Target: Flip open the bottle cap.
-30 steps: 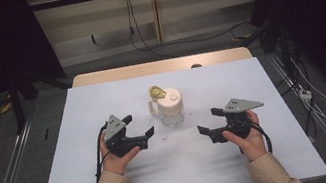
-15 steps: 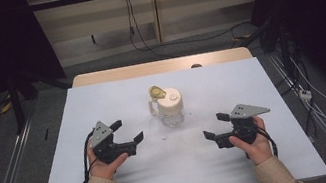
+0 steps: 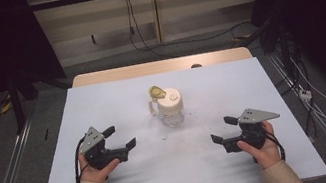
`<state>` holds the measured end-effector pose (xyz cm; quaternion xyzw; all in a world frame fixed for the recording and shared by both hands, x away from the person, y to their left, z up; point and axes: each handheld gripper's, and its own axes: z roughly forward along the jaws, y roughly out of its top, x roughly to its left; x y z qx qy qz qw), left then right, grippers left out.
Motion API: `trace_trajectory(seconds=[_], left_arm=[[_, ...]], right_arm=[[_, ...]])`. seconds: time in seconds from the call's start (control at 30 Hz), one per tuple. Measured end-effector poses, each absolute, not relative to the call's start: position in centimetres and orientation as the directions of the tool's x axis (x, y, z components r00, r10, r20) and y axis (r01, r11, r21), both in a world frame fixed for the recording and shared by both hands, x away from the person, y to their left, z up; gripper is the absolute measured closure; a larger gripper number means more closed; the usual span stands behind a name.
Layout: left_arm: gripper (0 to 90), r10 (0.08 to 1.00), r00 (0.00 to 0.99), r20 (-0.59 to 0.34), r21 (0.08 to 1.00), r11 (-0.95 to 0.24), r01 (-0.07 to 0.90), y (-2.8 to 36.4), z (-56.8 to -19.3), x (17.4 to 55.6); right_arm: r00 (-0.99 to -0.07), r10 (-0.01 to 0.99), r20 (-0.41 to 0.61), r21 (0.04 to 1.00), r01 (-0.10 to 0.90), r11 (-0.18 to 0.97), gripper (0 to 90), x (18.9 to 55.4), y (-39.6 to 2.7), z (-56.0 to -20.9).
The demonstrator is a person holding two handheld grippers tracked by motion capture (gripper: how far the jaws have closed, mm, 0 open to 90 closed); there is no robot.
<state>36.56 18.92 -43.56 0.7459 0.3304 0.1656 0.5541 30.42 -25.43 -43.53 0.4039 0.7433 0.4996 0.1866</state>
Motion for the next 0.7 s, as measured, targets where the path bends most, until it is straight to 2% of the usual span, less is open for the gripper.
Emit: trace_trajectory(seconds=[0.7], left_arm=[[6.5,0.698,0.706,-0.122,0.940,-0.148,0.309,21.8,-43.3,35.8]], right_arm=[[-0.580,0.805,0.119,0.891,0.420,0.171,15.2,28.7,-27.4,-44.1]])
